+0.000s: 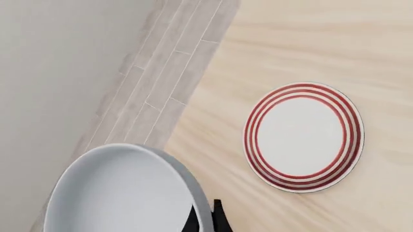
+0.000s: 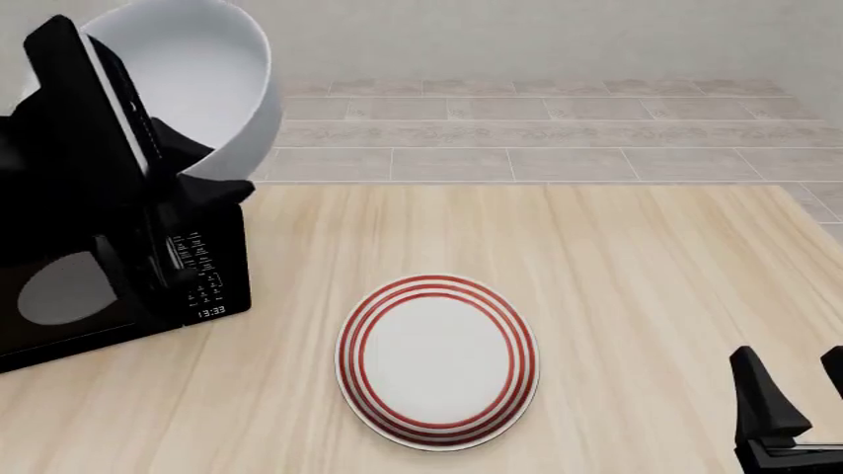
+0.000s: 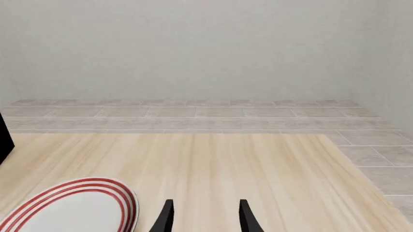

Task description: Pick up the white bowl and put it on the plate.

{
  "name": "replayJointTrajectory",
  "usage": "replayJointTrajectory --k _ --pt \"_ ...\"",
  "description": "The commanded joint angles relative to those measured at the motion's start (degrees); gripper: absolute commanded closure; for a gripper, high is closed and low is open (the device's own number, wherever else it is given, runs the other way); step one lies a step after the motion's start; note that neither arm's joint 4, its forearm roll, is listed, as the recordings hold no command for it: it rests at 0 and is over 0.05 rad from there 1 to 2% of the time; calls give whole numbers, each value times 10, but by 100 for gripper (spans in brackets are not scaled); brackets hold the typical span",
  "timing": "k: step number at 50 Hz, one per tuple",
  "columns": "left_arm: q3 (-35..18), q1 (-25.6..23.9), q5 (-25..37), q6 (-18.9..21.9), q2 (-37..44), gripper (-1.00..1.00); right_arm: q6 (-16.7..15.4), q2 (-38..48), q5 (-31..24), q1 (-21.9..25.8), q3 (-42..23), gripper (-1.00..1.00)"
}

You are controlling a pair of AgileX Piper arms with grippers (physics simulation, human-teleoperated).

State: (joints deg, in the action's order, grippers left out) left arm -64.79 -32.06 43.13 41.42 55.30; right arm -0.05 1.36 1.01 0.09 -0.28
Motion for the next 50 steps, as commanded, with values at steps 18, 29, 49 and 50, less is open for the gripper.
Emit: replayJointTrajectory --k 18,29,49,50 --pt "32 -71 -40 -5 47 100 0 -2 -3 0 0 -100" --pt "40 -106 -62 -20 75 100 0 -2 -3 0 0 -100" --pt "49 -172 -91 -56 113 100 0 -2 -3 0 0 -100" --pt "51 -172 -93 -57 114 100 0 -2 -3 0 0 -100"
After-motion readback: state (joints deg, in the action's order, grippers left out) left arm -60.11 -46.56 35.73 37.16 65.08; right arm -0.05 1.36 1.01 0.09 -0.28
